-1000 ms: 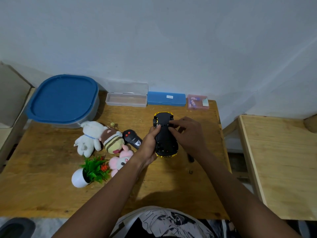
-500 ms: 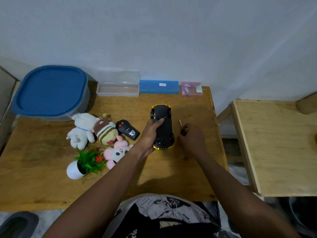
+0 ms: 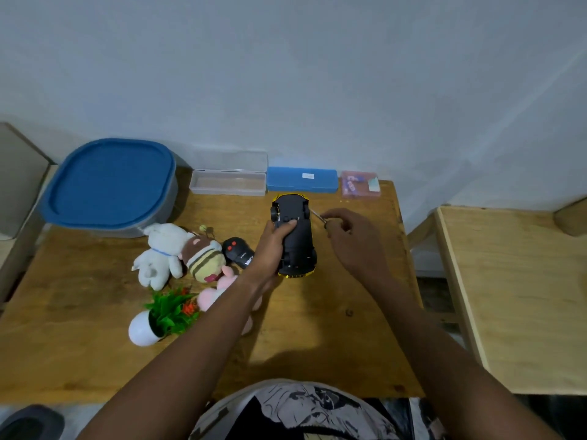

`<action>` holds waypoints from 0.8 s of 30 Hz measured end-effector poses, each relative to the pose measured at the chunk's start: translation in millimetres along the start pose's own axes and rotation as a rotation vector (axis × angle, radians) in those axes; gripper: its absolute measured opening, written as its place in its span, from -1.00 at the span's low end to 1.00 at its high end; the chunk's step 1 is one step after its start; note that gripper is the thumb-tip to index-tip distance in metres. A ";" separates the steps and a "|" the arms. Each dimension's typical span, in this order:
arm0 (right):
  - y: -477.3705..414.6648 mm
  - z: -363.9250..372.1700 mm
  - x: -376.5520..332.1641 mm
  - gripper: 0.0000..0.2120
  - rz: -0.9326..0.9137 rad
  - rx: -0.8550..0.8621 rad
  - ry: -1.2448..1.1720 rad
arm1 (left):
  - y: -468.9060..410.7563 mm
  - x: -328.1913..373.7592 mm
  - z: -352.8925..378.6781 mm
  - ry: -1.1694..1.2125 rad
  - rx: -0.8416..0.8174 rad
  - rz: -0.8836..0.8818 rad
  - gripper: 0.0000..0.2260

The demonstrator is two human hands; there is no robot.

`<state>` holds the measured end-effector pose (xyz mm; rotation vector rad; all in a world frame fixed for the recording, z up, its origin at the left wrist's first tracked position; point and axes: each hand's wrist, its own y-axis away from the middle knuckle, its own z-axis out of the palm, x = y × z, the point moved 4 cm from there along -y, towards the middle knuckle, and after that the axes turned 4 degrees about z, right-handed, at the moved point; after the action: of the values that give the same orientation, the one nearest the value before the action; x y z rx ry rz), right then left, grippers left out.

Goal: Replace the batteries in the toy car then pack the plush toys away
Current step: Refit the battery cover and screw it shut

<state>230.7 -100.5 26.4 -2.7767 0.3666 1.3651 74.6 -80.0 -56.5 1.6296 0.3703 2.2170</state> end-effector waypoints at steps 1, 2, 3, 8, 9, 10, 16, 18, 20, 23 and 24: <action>-0.6 -0.2 -5.3 -0.84 -0.018 -0.012 0.034 | -2.3 2.9 -1.7 -0.004 -0.001 0.017 -0.74; -1.6 0.5 -8.5 -0.85 -0.037 -0.016 0.056 | -3.1 7.0 -2.9 -0.004 0.004 0.030 -0.70; -2.2 1.5 -11.1 -0.84 -0.060 -0.016 0.069 | -3.0 11.0 -3.6 -0.003 0.015 0.040 -0.62; -6.2 2.7 -25.4 -0.82 -0.149 -0.020 0.090 | -6.2 18.0 -9.6 -0.018 0.046 0.072 -0.39; -6.9 2.4 -28.1 -0.82 -0.165 -0.033 0.102 | -6.9 18.1 -10.4 -0.017 0.045 0.077 -0.42; -7.7 1.9 -30.0 -0.81 -0.174 -0.045 0.115 | -6.2 18.8 -10.6 -0.017 0.043 0.077 -0.45; -10.4 0.1 -31.9 -0.81 -0.188 -0.090 0.147 | -8.4 15.5 -13.5 -0.025 0.036 0.056 -0.65; -10.5 0.3 -33.0 -0.81 -0.195 -0.098 0.147 | -9.8 15.1 -13.9 -0.030 0.034 0.056 -0.66; -10.6 1.1 -33.3 -0.81 -0.194 -0.095 0.149 | -9.4 15.5 -13.4 -0.034 0.036 0.049 -0.66; -10.7 1.4 -33.3 -0.81 -0.186 -0.096 0.148 | -10.8 15.0 -13.9 -0.039 0.037 0.050 -0.69; -10.1 0.9 -33.9 -0.81 -0.188 -0.099 0.147 | -10.4 15.3 -13.9 -0.038 0.039 0.050 -0.71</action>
<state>212.3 -83.8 51.6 -2.9115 0.0394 1.1740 58.6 -63.9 -51.8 1.7167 0.3682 2.2242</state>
